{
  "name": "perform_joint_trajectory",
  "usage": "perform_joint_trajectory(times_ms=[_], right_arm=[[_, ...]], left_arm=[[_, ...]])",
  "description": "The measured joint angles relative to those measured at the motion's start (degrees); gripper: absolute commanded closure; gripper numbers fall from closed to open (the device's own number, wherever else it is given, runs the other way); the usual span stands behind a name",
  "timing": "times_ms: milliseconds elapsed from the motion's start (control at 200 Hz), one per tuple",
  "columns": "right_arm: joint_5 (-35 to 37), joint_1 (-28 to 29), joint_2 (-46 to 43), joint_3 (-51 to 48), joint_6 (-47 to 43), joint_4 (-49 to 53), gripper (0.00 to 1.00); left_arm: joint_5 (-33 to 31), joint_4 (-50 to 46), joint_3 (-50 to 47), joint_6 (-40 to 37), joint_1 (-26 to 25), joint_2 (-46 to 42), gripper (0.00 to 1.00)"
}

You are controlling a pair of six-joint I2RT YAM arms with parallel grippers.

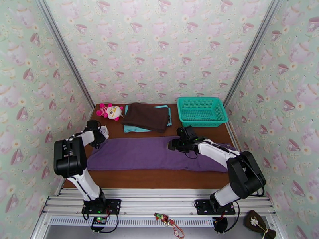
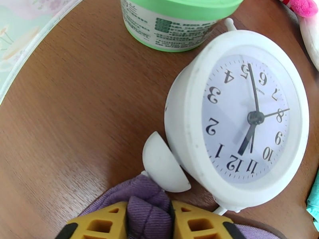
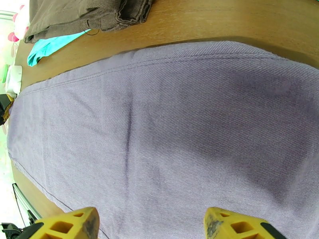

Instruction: Fold and stack the trousers

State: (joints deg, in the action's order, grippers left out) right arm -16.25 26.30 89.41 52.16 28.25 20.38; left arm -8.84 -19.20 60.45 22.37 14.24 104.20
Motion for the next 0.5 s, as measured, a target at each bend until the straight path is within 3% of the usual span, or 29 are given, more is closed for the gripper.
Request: perform_joint_trajectory(times_ms=[220, 441, 501], right_arm=[[-0.72, 0.70, 0.94, 0.02, 0.00, 0.02, 0.28], [-0.74, 0.74, 0.98, 0.02, 0.02, -1.05, 0.27], [-0.74, 0.74, 1.05, 0.02, 0.00, -1.42, 0.27]], left_arm=[[-0.02, 0.22, -1.01, 0.02, -0.02, -1.51, 0.89], [-2.36, 0.22, -1.62, -0.81, -0.98, -4.48, 0.89], [-3.19, 0.20, -1.60, -1.27, -1.49, -4.92, 0.84]])
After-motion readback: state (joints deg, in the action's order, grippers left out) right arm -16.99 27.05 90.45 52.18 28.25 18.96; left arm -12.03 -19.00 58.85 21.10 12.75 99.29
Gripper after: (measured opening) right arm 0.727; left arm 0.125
